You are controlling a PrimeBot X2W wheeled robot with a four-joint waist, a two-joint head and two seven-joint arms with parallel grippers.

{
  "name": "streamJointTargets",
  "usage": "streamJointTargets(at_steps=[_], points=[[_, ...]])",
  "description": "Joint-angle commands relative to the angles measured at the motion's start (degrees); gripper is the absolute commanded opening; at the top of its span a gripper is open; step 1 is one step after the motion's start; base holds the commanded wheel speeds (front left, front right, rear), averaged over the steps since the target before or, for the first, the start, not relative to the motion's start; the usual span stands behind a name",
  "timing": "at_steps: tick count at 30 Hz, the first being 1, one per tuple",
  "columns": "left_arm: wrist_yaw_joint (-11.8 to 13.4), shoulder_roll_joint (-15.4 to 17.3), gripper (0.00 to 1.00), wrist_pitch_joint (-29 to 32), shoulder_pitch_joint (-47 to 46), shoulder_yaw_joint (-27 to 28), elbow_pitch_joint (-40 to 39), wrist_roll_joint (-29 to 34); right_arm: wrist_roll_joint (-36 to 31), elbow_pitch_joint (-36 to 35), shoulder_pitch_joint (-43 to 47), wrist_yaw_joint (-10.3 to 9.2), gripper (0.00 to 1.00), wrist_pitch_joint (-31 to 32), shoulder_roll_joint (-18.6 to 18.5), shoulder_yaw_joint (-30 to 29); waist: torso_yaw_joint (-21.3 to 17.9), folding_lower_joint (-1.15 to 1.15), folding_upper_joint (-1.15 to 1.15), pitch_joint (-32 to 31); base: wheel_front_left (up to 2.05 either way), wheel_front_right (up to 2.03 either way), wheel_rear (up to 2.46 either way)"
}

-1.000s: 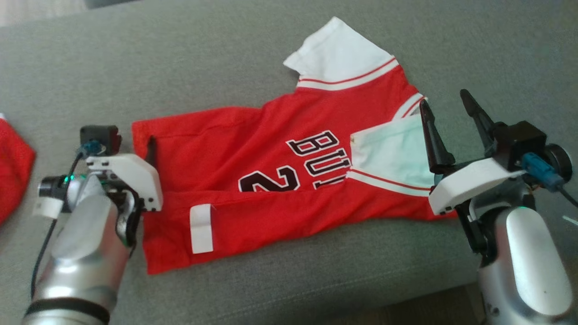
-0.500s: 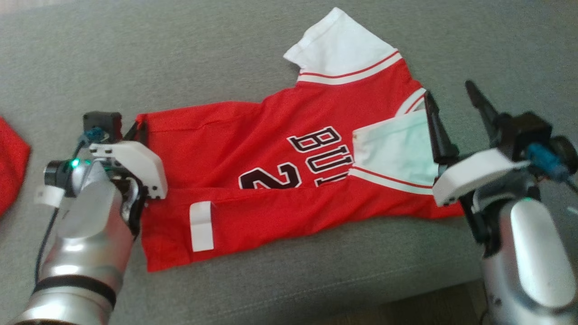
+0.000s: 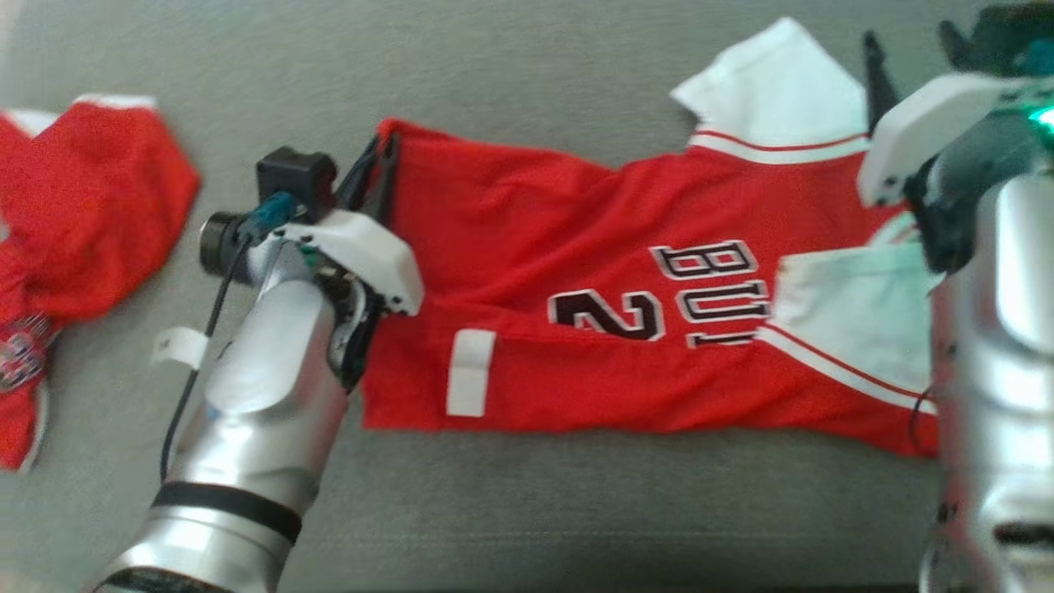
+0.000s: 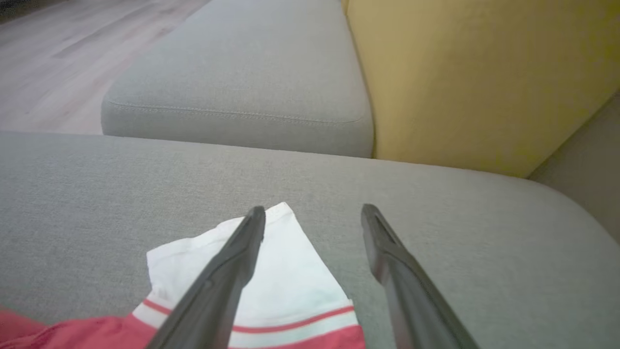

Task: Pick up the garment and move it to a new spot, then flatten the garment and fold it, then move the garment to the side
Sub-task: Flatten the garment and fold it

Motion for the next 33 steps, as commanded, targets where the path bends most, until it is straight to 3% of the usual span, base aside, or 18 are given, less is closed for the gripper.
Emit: streamJointTargets(at_steps=[1, 8, 14, 33], points=[[-0.2, 1.0, 0.0, -0.7, -1.4, 1.0, -2.5, -0.3, 0.0, -0.6, -3.2, -0.05, 1.0, 0.5, -0.4, 0.3, 4.0, 0.0, 0.0, 2.1, 0.0, 0.0, 0.0], [-0.6, 0.4, 0.0, -0.7, 0.6, -4.8, -11.5, -2.1, -3.9, 13.0, -12.7, -0.05, 1.0, 2.6, -5.8, -4.6, 10.3, 0.0, 0.0, 5.7, 0.0, 0.0, 0.0], [1.2, 0.4, 0.0, 0.0, 0.6, -10.6, -16.3, -5.0, -8.2, 20.3, -17.7, -0.05, 1.0, 3.1, -7.8, -8.4, 12.8, 0.0, 0.0, 8.2, 0.0, 0.0, 0.0], [3.3, 0.4, 0.0, -0.2, -1.3, -15.0, -17.3, -7.7, -19.5, 27.7, -22.7, -0.05, 1.0, 1.0, -7.7, -21.5, 14.2, 0.0, 0.0, 10.4, 0.0, 0.0, 0.0]])
